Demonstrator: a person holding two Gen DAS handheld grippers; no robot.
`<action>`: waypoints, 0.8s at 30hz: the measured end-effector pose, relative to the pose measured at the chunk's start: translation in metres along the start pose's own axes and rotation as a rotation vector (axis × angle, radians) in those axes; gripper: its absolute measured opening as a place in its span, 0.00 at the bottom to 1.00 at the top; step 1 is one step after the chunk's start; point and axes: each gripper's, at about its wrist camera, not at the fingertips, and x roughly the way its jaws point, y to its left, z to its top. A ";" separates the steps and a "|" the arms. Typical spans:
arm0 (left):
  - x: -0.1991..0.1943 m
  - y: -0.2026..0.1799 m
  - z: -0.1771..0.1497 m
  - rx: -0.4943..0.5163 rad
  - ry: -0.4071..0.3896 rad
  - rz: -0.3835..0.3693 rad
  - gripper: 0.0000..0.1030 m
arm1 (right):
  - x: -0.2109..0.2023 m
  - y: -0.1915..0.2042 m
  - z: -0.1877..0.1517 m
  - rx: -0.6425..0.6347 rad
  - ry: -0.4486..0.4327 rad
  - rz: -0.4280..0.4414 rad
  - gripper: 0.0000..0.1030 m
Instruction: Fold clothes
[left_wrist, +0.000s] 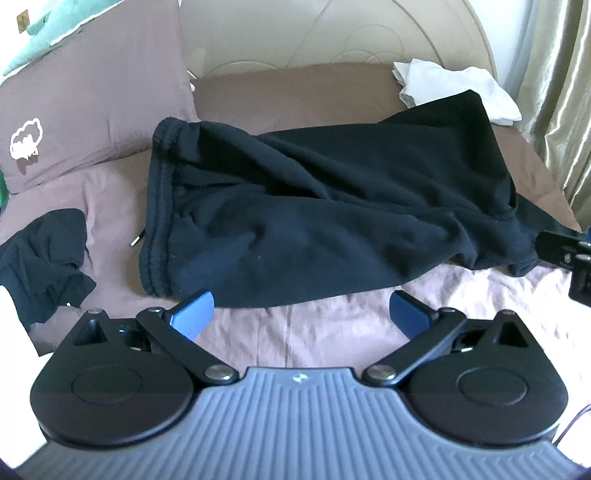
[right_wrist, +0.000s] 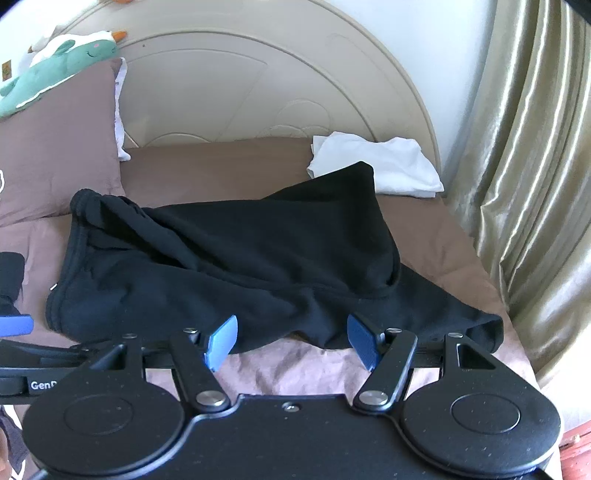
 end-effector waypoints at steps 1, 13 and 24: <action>0.000 0.000 0.000 0.001 -0.002 0.003 1.00 | 0.000 0.000 0.000 0.000 0.001 0.002 0.69; -0.001 -0.002 -0.002 0.021 0.009 0.019 1.00 | 0.003 0.002 0.000 -0.004 0.024 0.004 0.69; -0.004 -0.004 -0.003 0.027 0.008 0.018 1.00 | 0.003 0.000 -0.005 -0.003 0.027 -0.001 0.69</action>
